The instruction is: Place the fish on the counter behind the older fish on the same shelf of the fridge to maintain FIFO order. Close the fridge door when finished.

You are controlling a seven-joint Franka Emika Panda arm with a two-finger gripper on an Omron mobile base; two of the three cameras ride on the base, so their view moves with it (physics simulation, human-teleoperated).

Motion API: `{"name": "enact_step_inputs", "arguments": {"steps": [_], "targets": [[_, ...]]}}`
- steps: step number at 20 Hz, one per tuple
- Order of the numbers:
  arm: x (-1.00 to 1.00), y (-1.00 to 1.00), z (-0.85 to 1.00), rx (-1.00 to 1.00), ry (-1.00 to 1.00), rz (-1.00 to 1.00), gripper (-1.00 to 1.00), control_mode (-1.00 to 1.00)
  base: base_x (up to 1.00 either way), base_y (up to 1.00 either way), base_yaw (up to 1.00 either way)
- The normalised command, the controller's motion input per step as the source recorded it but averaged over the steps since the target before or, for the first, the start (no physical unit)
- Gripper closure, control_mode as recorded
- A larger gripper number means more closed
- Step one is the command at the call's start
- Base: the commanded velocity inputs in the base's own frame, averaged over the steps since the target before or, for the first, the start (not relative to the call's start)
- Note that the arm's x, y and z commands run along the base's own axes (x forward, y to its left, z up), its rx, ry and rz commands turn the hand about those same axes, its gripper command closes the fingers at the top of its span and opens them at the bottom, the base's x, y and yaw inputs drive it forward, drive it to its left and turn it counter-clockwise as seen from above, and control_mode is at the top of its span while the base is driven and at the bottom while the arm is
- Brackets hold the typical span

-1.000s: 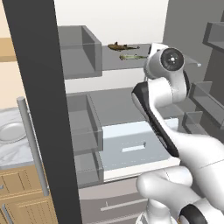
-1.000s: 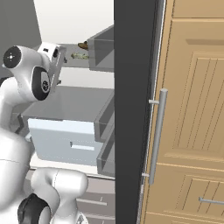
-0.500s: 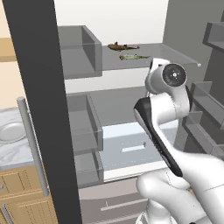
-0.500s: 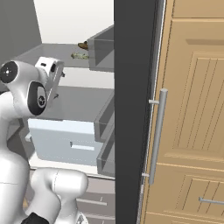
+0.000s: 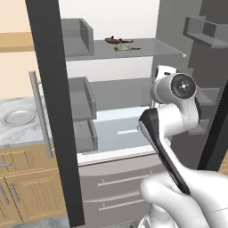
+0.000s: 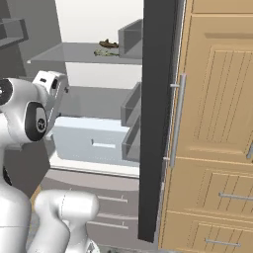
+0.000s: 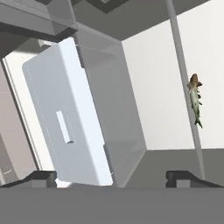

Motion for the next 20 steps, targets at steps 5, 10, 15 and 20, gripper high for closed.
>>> {"name": "enact_step_inputs", "arguments": {"steps": [5, 10, 15, 20], "targets": [[0.0, 0.0, 0.0, 0.0, 0.0, 0.0, -1.0, 1.0, -0.3, 0.3, 0.02], [0.0, 0.0, 0.0, 0.0, 0.0, 0.0, -1.0, 1.0, -0.21, 0.38, 0.0], [0.0, 0.0, 0.0, 0.0, 0.0, 0.0, -1.0, 1.0, -0.14, -0.08, 0.0], [0.0, 0.0, 0.0, 0.0, 0.0, 0.0, -1.0, 1.0, 0.0, 0.0, 0.0]]}}
